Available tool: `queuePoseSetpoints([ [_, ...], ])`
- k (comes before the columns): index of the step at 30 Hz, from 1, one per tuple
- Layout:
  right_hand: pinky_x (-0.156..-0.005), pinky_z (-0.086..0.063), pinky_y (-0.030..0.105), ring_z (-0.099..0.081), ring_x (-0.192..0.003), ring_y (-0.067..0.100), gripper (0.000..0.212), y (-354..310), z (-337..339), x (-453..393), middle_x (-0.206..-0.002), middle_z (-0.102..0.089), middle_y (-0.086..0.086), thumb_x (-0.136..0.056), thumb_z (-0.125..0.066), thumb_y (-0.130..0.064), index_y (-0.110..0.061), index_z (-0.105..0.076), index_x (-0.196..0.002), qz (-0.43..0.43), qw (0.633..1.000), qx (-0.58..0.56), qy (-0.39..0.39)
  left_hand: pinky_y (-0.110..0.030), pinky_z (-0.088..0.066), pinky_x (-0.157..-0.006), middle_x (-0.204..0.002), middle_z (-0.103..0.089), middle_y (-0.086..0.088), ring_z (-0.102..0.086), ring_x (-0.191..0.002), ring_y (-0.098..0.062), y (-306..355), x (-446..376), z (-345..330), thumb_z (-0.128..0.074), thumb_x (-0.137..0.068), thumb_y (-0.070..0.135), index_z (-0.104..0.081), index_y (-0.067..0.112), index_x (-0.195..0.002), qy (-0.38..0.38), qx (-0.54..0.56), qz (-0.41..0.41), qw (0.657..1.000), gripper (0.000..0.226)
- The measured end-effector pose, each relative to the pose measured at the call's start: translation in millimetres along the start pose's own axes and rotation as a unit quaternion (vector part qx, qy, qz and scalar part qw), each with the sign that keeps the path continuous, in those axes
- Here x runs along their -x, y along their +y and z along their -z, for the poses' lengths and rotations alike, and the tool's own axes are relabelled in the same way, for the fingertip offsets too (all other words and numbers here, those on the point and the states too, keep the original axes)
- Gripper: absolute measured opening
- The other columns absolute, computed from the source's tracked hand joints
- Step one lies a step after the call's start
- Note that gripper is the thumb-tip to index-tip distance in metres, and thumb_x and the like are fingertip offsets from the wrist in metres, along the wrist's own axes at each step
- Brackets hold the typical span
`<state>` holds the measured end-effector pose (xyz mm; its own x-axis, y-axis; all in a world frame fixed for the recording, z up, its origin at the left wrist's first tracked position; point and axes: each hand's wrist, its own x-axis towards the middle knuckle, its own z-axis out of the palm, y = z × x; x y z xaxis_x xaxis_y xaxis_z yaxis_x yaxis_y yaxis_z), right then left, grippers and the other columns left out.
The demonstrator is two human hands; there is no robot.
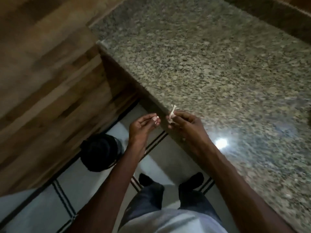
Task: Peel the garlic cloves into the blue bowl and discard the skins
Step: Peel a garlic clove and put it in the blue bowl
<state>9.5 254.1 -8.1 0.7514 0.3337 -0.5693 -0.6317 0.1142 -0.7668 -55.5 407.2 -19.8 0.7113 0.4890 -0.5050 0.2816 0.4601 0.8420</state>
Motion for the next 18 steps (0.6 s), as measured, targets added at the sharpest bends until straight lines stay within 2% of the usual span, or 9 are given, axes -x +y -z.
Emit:
queuePoseSetpoints([
  [2, -0.083, -0.058, 0.03, -0.073, -0.112, 0.028, 0.014, 23, -44, -11, -0.115, -0.077, 0.015, -0.099, -0.069, -0.011, -0.01, -0.08, -0.106, -0.01, 0.999, 0.006, -0.047, -0.019, -0.059, -0.078, -0.095, -0.079, -0.006, -0.077, -0.089, -0.016, 5, -6, 52, -0.068, -0.094, -0.004, -0.072, 0.005, -0.105, 0.046, 0.024, 0.005, 0.999, 0.015],
  [4, -0.084, -0.058, 0.031, -0.073, -0.109, 0.026, 0.014, 45, -84, -20, -0.114, -0.077, 0.015, -0.1, -0.067, -0.011, -0.015, -0.081, -0.101, -0.02, 0.996, 0.03, -0.079, -0.019, -0.058, -0.077, -0.097, -0.078, -0.01, -0.077, -0.088, -0.016, 8, -10, 102, -0.068, -0.094, -0.005, -0.071, 0.001, -0.107, 0.09, 0.049, 0.008, 0.995, 0.014],
  [7, -0.084, -0.059, 0.033, -0.074, -0.101, 0.023, 0.011, 77, -144, -30, -0.111, -0.077, 0.016, -0.099, -0.068, -0.01, -0.013, -0.079, -0.1, -0.039, 0.992, 0.058, -0.104, -0.018, -0.058, -0.075, -0.098, -0.075, -0.014, -0.076, -0.082, -0.014, 6, -12, 176, -0.066, -0.095, -0.006, -0.067, -0.007, -0.113, 0.151, 0.084, -0.001, 0.985, 0.018],
  [9, -0.083, -0.06, 0.032, -0.074, -0.1, 0.022, 0.01, 98, -174, -34, -0.111, -0.076, 0.016, -0.098, -0.068, -0.009, -0.011, -0.078, -0.101, -0.054, 0.988, 0.073, -0.124, -0.019, -0.058, -0.075, -0.095, -0.076, -0.012, -0.075, -0.082, -0.015, 1, -12, 216, -0.067, -0.095, -0.005, -0.069, -0.006, -0.112, 0.186, 0.091, 0.003, 0.978, 0.018],
  [12, -0.082, -0.061, 0.029, -0.075, -0.099, 0.02, 0.011, 128, -209, -41, -0.106, -0.079, 0.01, -0.099, -0.066, -0.009, -0.011, -0.077, -0.102, -0.071, 0.978, 0.111, -0.16, -0.018, -0.058, -0.075, -0.099, -0.077, -0.01, -0.075, -0.087, -0.016, -12, -11, 265, -0.069, -0.094, -0.003, -0.072, -0.001, -0.109, 0.24, 0.105, 0.012, 0.965, 0.016],
  [15, -0.082, -0.06, 0.029, -0.075, -0.099, 0.02, 0.011, 156, -238, -50, -0.105, -0.079, 0.009, -0.099, -0.066, -0.008, -0.01, -0.076, -0.104, -0.076, 0.969, 0.148, -0.181, -0.016, -0.058, -0.074, -0.099, -0.076, -0.011, -0.076, -0.083, -0.012, -25, -6, 301, -0.068, -0.093, -0.005, -0.071, -0.005, -0.114, 0.287, 0.132, 0.014, 0.949, 0.021],
  [18, -0.085, -0.06, 0.03, -0.075, -0.101, 0.022, 0.012, 186, -258, -58, -0.11, -0.078, 0.013, -0.1, -0.066, -0.008, -0.007, -0.076, -0.105, -0.078, 0.954, 0.2, -0.208, -0.019, -0.059, -0.08, -0.106, -0.077, -0.011, -0.077, -0.095, -0.017, -43, -1, 332, -0.072, -0.092, 0.0, -0.072, -0.001, -0.116, 0.322, 0.132, 0.014, 0.937, 0.024],
])
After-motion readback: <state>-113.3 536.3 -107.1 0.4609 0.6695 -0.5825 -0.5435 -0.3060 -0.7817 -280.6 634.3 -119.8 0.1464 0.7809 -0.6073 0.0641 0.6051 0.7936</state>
